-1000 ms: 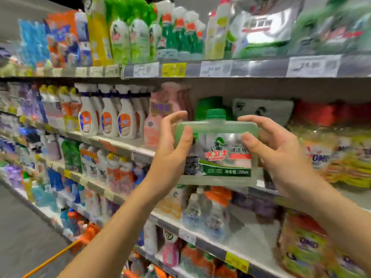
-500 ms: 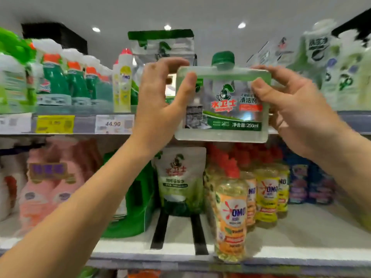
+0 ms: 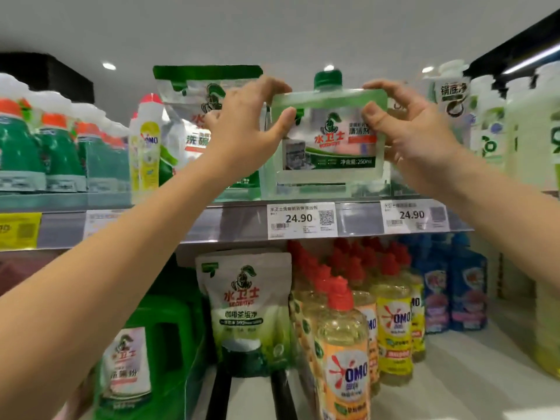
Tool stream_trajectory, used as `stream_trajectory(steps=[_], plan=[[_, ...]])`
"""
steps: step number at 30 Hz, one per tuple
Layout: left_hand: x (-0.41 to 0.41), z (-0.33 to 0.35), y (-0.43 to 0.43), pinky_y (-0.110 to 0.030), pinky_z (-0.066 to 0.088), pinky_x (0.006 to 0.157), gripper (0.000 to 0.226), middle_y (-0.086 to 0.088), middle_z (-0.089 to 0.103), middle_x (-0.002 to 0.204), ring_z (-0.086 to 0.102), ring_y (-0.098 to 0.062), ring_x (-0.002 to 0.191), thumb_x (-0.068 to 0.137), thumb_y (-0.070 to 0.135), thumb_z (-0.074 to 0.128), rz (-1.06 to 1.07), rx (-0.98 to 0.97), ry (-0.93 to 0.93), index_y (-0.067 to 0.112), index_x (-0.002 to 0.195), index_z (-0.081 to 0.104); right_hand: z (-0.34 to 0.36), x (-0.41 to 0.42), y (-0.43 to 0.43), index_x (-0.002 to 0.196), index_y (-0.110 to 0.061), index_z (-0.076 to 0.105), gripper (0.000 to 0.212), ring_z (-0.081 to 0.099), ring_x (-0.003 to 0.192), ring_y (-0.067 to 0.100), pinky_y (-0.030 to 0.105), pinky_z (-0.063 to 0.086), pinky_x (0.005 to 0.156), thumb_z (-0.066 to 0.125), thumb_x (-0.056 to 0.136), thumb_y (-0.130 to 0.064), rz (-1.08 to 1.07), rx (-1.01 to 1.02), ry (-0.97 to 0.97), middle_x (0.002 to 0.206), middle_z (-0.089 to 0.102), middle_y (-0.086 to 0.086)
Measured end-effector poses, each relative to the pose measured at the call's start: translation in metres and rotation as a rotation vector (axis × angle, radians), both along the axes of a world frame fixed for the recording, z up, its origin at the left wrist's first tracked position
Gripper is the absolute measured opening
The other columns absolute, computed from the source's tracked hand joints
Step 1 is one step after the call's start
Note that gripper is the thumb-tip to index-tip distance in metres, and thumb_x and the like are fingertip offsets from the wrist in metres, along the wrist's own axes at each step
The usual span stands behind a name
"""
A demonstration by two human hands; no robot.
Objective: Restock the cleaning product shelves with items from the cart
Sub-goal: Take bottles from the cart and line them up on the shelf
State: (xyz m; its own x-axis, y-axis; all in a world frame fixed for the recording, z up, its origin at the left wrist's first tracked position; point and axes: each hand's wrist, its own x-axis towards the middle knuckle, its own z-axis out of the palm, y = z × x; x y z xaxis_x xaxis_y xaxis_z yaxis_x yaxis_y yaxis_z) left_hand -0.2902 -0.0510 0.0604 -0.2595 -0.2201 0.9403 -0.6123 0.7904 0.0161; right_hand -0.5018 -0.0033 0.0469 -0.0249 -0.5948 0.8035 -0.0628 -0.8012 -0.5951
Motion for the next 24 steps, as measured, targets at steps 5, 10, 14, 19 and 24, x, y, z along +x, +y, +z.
stream_trajectory(steps=[5, 10, 14, 19, 24], plan=[[-0.002, -0.016, -0.007, -0.036, 0.022, 0.098, 0.039, 0.019, 0.051, 0.112, 0.045, -0.013, 0.121, 0.091, 0.048, 0.041, 0.097, -0.003, -0.045, 0.025, 0.117, 0.057, -0.01, -0.008, -0.012, 0.111, -0.02, 0.058, 0.026, 0.067, 0.085, 0.018, 0.032, 0.057, 0.073, 0.057, 0.085, -0.018, 0.041, 0.095, 0.127, 0.092, 0.069, 0.0], [0.002, -0.012, -0.002, -0.055, 0.012, 0.109, 0.047, 0.017, 0.057, 0.118, 0.036, -0.017, 0.132, 0.086, 0.063, 0.04, 0.252, -0.068, -0.136, 0.031, 0.115, 0.057, -0.008, -0.012, -0.012, 0.112, -0.02, 0.052, 0.017, 0.066, 0.085, 0.013, 0.029, 0.059, 0.072, 0.048, 0.096, -0.015, -0.076, 0.114, 0.29, 0.092, 0.065, -0.003], [0.009, -0.003, 0.011, -0.065, 0.001, 0.11, 0.08, 0.013, 0.049, 0.14, 0.026, -0.02, 0.141, 0.072, 0.087, 0.036, 0.535, -0.105, -0.372, 0.037, 0.133, 0.048, -0.005, -0.012, -0.012, 0.137, -0.028, 0.038, 0.071, 0.043, 0.119, 0.016, 0.035, 0.037, 0.105, 0.059, 0.075, -0.057, -0.645, -0.141, 0.861, 0.129, 0.038, -0.005], [0.002, 0.008, 0.019, -0.072, -0.002, 0.108, 0.085, 0.008, 0.052, 0.137, 0.028, -0.023, 0.139, 0.067, 0.084, 0.041, 0.731, -0.172, -0.493, 0.032, 0.134, 0.049, 0.001, -0.004, -0.013, 0.143, -0.02, 0.032, 0.097, 0.03, 0.12, 0.009, 0.027, 0.026, 0.103, 0.06, 0.06, -0.062, -0.722, -0.196, 0.945, 0.131, 0.035, -0.004], [-0.009, 0.011, 0.011, -0.076, -0.003, 0.104, 0.078, 0.003, 0.059, 0.125, 0.035, -0.026, 0.134, 0.07, 0.082, 0.05, 0.807, -0.14, -0.531, 0.026, 0.123, 0.057, 0.002, 0.0, -0.024, 0.14, -0.017, 0.035, 0.09, 0.036, 0.122, 0.015, 0.027, 0.029, 0.102, 0.069, 0.066, -0.055, -0.811, -0.194, 0.984, 0.133, 0.041, 0.0]])
